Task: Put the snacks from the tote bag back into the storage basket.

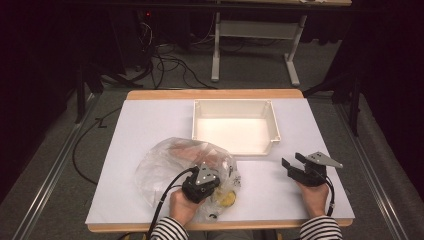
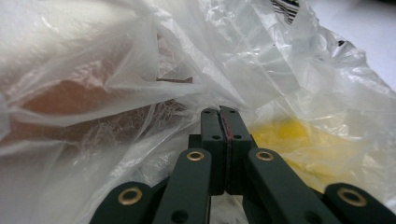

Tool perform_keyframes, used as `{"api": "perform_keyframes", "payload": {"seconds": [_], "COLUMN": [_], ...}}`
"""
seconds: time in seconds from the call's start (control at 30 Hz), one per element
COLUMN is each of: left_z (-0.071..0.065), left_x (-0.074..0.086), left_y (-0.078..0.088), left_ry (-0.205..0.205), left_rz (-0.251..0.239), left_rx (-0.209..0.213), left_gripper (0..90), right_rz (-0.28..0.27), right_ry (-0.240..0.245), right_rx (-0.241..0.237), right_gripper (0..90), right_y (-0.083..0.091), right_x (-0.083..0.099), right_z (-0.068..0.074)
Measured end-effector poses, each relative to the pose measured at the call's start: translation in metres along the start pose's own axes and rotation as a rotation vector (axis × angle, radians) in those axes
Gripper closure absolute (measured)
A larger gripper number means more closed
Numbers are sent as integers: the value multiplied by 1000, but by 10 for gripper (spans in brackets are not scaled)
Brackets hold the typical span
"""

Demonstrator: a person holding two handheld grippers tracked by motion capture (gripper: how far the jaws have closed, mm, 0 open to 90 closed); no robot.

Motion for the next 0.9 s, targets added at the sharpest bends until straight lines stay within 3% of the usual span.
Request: {"api": "perform_keyframes", "payload": {"seconds": [0.13, 0.27, 0.4, 0.5, 0.73, 0.9], "left_z": [1, 3, 5, 10, 24, 30], "left_x": [-2, -2, -2, 1, 10, 14], "left_y": [0, 9, 23, 35, 53, 63], "left_ry": [1, 6, 13, 40, 95, 103], "left_rz": [-10, -23, -52, -69, -62, -58], "left_rx": [0, -23, -57, -97, -165, -202], "left_gripper": [886, 765, 624, 545, 470, 428], "right_rz": [14, 37, 39, 40, 50, 55], "right_ry": [23, 52, 85, 119, 134, 145], "right_rx": [1, -54, -111, -161, -280, -350], "right_gripper": [364, 361, 335, 325, 317, 310], "right_y": [-1, -2, -1, -2, -9, -13], "right_x": [-1, -2, -7, -11, -17, -19], "right_z": [2, 13, 37, 56, 88, 111]}}
Point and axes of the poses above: each handheld gripper's, and its own axes: y roughly backward along the jaws, x roughly out of its underside, z roughly to its left, the point moved 5 cm from there along -y, roughly forward along the jaws
